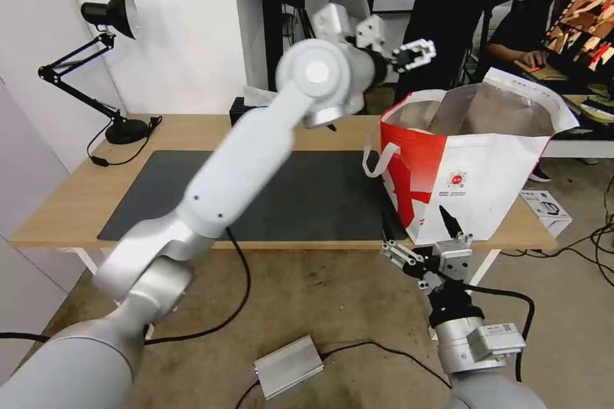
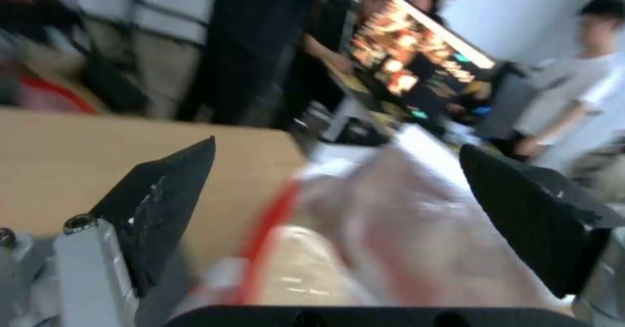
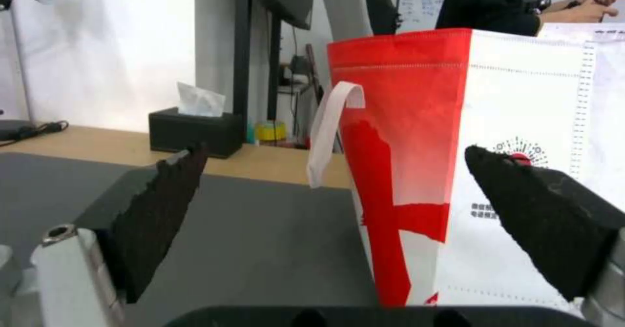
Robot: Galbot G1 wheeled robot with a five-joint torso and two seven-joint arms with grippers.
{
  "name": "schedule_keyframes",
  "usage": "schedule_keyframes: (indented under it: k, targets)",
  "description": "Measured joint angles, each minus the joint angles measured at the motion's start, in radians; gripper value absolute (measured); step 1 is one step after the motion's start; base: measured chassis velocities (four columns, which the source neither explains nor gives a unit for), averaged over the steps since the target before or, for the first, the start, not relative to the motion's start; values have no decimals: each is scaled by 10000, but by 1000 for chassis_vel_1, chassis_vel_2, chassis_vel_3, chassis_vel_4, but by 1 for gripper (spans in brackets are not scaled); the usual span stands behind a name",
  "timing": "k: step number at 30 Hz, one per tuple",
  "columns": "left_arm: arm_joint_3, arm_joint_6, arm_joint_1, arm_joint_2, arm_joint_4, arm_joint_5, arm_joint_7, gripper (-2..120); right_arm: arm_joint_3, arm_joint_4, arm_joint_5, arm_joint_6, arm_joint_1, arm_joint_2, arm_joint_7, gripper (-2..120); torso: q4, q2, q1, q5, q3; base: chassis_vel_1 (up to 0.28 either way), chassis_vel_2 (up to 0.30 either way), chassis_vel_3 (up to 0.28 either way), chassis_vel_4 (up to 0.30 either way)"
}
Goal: Pick up the trash from the table and place it into the takeout bag.
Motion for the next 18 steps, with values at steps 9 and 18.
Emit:
schedule_keyframes:
  k: [9, 18]
  targets:
    - [-243, -397, 1822, 2220, -2450, 2291, 639, 100, 25, -109, 6, -25, -16, -48, -3, 100, 1, 0, 0, -3, 0, 0, 0, 0, 0]
    - [-2651, -549, 4874, 4813, -4170, 3990, 2171, 100, 32, -89, 7, -45, -145, -19, -11, 100, 3, 0, 1, -5, -1, 0, 0, 0, 0]
